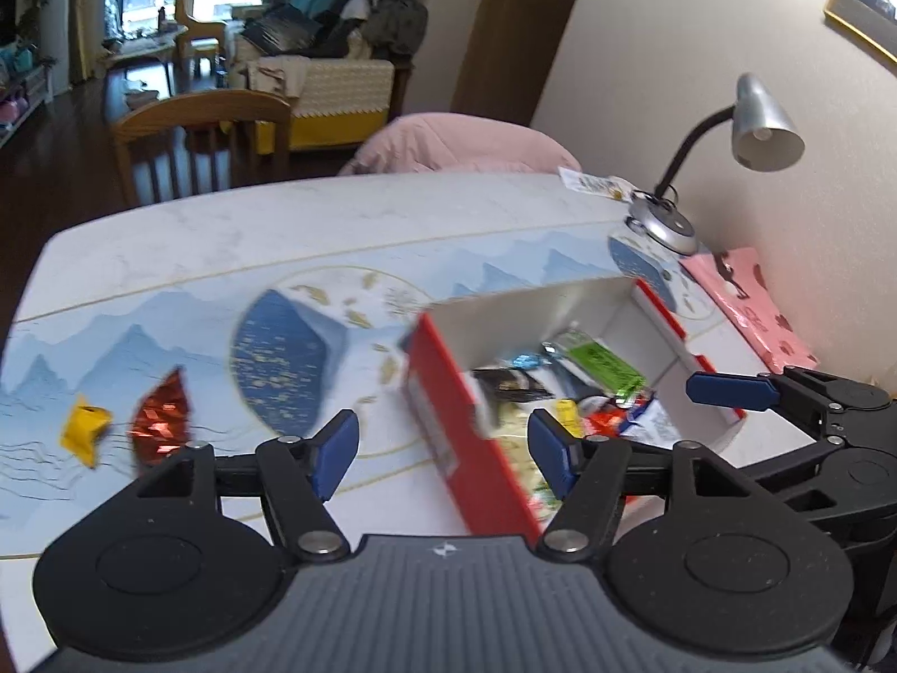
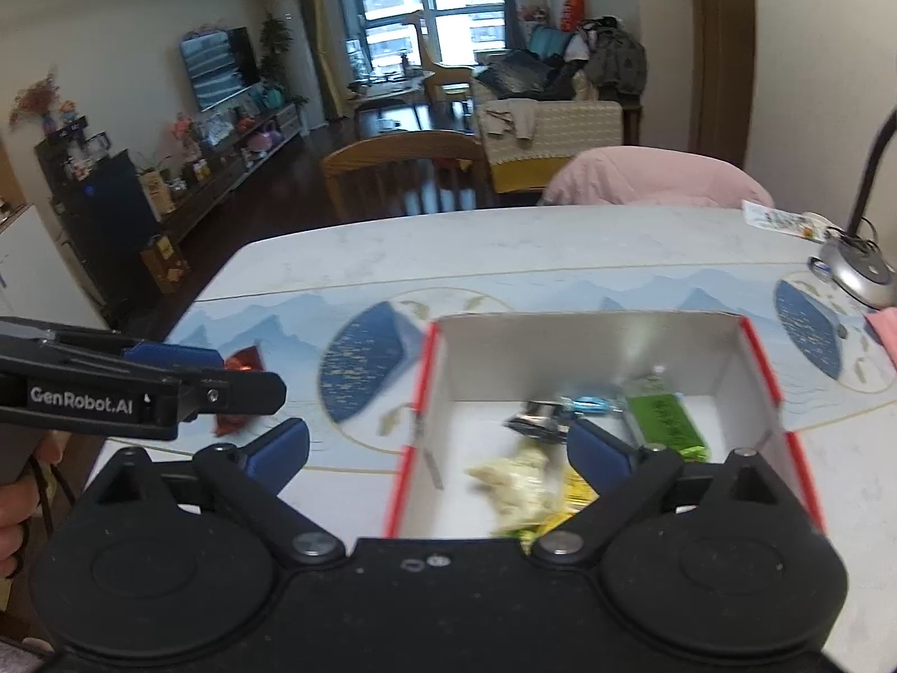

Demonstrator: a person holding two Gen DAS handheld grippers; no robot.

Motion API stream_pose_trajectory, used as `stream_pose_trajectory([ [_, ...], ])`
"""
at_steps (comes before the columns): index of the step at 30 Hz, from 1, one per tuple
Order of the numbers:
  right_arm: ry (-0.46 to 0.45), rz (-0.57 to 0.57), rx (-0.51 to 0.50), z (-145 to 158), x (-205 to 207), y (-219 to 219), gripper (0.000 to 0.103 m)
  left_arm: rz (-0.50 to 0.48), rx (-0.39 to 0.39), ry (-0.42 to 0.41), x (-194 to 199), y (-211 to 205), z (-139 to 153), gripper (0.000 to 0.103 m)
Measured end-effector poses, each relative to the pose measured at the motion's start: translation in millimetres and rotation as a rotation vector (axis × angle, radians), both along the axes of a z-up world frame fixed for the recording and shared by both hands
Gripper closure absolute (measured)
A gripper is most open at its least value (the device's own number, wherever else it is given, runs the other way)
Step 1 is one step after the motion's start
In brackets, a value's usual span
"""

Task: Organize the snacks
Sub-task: 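Move both tools back from the box toward the remaining snacks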

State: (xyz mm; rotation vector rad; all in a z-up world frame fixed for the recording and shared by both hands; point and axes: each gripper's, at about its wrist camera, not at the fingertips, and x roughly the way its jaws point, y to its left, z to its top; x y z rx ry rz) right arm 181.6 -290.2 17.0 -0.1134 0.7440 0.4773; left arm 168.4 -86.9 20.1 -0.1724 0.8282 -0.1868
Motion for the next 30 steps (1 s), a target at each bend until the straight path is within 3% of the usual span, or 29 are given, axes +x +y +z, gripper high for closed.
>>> stream_pose_trajectory([
  [16, 0.011, -0.007, -0.010, -26.4, -9.1, 113.1, 0.000, 0.135, 0.034, -0.082, -37.2, 128.4, -14.4, 0.024],
  [30, 0.121, 0.041, -0.029, -59.6, 11.9, 192.6, 0.000, 0.191, 0.095, -0.003, -20.6, 218.6, -65.1, 0.024],
])
